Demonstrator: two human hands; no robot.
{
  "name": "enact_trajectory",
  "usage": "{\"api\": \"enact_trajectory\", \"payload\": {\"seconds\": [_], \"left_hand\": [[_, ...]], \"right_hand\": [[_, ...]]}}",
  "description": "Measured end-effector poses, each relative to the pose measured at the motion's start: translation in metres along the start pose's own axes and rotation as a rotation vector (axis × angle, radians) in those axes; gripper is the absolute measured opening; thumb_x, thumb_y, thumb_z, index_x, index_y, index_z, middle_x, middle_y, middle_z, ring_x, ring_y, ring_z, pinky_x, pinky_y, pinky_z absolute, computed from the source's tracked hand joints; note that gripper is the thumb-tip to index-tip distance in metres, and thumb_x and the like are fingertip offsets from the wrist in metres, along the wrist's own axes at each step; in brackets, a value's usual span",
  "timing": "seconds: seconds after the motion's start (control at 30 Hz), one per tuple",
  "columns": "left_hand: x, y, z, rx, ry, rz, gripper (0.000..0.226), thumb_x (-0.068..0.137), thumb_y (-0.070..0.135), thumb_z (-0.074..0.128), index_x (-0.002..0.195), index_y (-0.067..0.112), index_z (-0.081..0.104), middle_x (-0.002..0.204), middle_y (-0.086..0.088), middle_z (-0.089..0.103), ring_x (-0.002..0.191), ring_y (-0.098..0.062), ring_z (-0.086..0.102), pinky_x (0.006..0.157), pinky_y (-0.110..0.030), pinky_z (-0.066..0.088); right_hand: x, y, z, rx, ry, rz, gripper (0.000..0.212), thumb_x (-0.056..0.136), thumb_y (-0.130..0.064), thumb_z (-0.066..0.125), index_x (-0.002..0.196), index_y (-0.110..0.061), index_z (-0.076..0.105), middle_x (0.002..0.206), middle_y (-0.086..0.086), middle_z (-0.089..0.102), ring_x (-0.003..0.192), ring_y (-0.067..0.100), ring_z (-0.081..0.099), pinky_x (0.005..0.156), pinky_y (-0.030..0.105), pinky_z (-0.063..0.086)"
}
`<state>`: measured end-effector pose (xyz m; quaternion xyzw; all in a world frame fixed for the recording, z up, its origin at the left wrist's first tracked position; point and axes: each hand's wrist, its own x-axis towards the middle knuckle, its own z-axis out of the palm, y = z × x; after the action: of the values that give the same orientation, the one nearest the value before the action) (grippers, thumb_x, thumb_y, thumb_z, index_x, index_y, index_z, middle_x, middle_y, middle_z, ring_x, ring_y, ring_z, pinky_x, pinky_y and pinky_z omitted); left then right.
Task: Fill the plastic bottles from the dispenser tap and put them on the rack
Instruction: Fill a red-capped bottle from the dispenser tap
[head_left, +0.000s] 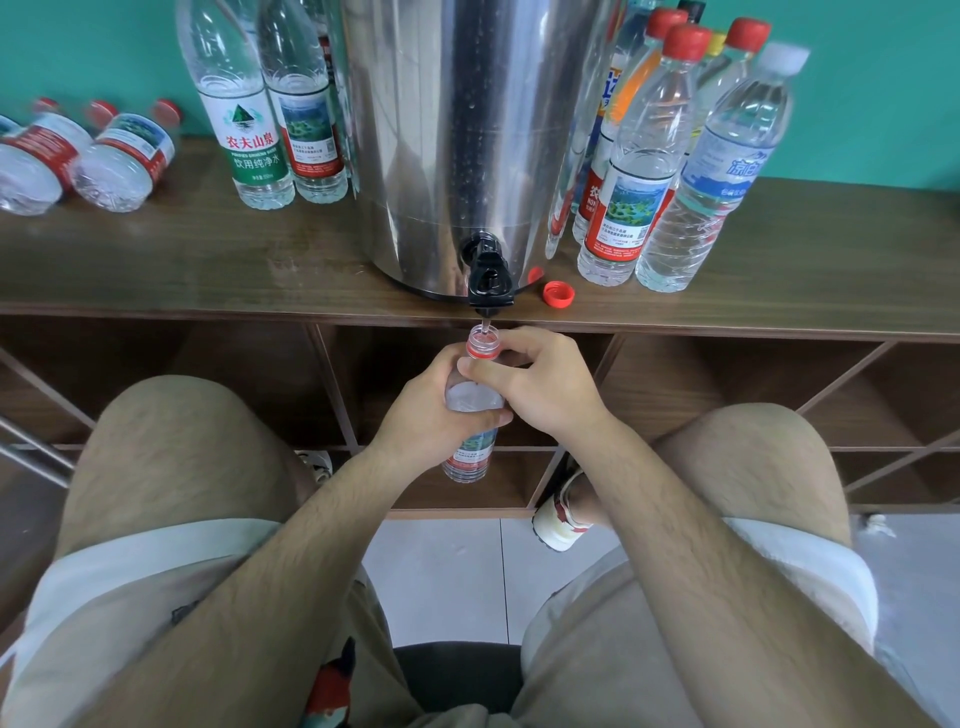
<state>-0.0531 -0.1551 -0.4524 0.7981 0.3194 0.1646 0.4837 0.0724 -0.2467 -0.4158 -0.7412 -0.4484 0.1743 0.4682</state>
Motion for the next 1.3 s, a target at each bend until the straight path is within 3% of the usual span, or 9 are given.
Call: {"api": "enact_trajectory", "payload": {"seconds": [0.13, 0.3, 0.43, 0.53, 0.93, 1.3], "left_hand": [[-0.0009, 0.0009, -0.0007, -0.014, -0.007, 0.000, 0.080, 0.080, 0.033, 0.088, 0.147, 0.031, 0.044, 0.137, 0.008, 0.062, 0.120, -0.012, 0.061, 0.099, -0.032, 0.051], [-0.0010, 0.0010, -0.0003, 0.004, -0.002, -0.004, 0.081, 0.081, 0.033, 0.088, 0.148, 0.030, 0.043, 0.139, 0.007, 0.061, 0.123, -0.015, 0.061, 0.097, -0.030, 0.050], [-0.0013, 0.0019, -0.0003, 0.011, 0.001, -0.011, 0.081, 0.081, 0.033, 0.088, 0.149, 0.030, 0.043, 0.140, 0.005, 0.061, 0.125, -0.018, 0.061, 0.102, -0.037, 0.052], [-0.0013, 0.0014, 0.0002, 0.017, 0.005, -0.012, 0.081, 0.081, 0.033, 0.088, 0.149, 0.031, 0.043, 0.140, 0.006, 0.061, 0.125, -0.017, 0.061, 0.100, -0.034, 0.052], [-0.0004, 0.0010, 0.0002, 0.014, 0.002, -0.023, 0.081, 0.080, 0.034, 0.088, 0.147, 0.032, 0.044, 0.139, 0.007, 0.062, 0.123, -0.013, 0.060, 0.093, -0.027, 0.048], [-0.0012, 0.0034, -0.0008, 0.012, -0.009, -0.030, 0.082, 0.081, 0.032, 0.088, 0.149, 0.031, 0.043, 0.140, 0.006, 0.061, 0.127, -0.018, 0.060, 0.102, -0.037, 0.052]], "right_hand": [[-0.0006, -0.0018, -0.0011, 0.026, -0.002, 0.012, 0.020, 0.089, -0.035, 0.081, 0.106, -0.024, 0.082, 0.094, -0.011, 0.077, 0.093, 0.007, 0.070, 0.082, 0.029, 0.056], [-0.0011, -0.0026, -0.0014, 0.026, -0.006, 0.021, 0.022, 0.090, -0.036, 0.080, 0.107, -0.023, 0.082, 0.096, -0.010, 0.077, 0.095, 0.009, 0.070, 0.086, 0.034, 0.058], [-0.0009, -0.0025, -0.0014, 0.019, -0.010, 0.022, 0.022, 0.090, -0.037, 0.080, 0.107, -0.023, 0.082, 0.095, -0.011, 0.077, 0.094, 0.007, 0.070, 0.083, 0.029, 0.055], [-0.0007, -0.0023, -0.0009, 0.013, -0.009, 0.026, 0.022, 0.090, -0.037, 0.080, 0.107, -0.023, 0.082, 0.096, -0.011, 0.077, 0.094, 0.007, 0.070, 0.081, 0.026, 0.052], [-0.0002, -0.0028, -0.0002, -0.001, -0.013, 0.025, 0.022, 0.090, -0.037, 0.079, 0.108, -0.023, 0.082, 0.097, -0.010, 0.077, 0.095, 0.009, 0.070, 0.085, 0.034, 0.057], [0.0007, 0.0005, 0.0011, 0.014, -0.006, 0.024, 0.021, 0.089, -0.038, 0.080, 0.106, -0.025, 0.082, 0.095, -0.011, 0.076, 0.093, 0.006, 0.069, 0.078, 0.024, 0.050]]}}
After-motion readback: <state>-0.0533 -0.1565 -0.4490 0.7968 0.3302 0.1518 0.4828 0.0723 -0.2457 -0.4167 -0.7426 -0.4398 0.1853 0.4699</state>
